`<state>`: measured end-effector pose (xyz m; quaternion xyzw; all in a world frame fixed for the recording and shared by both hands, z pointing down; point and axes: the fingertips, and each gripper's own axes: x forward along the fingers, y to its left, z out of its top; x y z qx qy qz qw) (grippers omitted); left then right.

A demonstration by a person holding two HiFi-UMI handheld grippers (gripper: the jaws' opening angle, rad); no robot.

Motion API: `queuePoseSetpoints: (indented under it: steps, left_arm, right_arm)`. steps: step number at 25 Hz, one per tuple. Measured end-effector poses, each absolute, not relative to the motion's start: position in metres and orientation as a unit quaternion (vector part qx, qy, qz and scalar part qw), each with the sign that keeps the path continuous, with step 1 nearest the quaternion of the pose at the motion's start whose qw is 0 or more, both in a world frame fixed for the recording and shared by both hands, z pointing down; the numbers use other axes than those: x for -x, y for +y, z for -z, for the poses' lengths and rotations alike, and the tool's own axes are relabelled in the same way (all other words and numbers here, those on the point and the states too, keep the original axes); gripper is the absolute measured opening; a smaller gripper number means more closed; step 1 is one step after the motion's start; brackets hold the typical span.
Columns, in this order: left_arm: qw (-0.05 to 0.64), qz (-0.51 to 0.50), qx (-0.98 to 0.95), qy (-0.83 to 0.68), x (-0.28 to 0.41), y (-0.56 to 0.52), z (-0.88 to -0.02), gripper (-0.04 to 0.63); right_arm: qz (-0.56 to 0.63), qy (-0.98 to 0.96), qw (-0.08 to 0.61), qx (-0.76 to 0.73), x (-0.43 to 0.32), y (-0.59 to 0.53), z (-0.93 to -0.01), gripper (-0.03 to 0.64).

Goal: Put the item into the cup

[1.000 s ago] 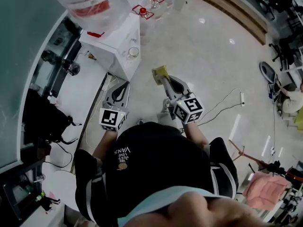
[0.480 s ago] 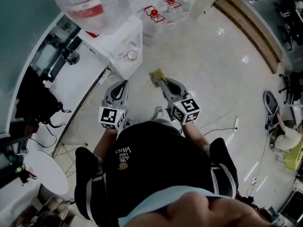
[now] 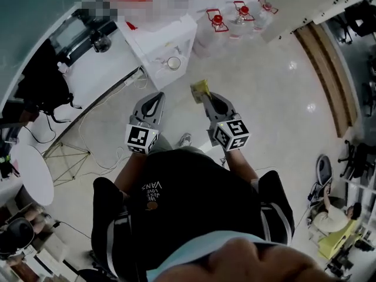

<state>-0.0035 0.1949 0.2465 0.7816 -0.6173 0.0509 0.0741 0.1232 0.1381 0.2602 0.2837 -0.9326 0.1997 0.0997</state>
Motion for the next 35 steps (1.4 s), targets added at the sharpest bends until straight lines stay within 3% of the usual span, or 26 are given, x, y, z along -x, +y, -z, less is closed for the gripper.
queuePoseSetpoints:
  steps: [20,26,35]
  left_arm:
    - [0.109,-0.09,-0.833,-0.536,0.108,0.15,-0.293,0.018]
    - [0.093,-0.1,-0.853,-0.504,0.116,0.135,-0.327,0.018]
    - [0.13,-0.118,-0.826,-0.535,0.115,0.105,-0.396,0.02]
  right_arm:
    - [-0.209,-0.896,0.112,-0.374,-0.018,0.081,-0.289,0.053]
    - [-0.199,-0.891,0.118,-0.391,-0.001,0.059,-0.308,0.053]
    - [-0.189,-0.901,0.149,-0.359,0.013,0.011,-0.37,0.053]
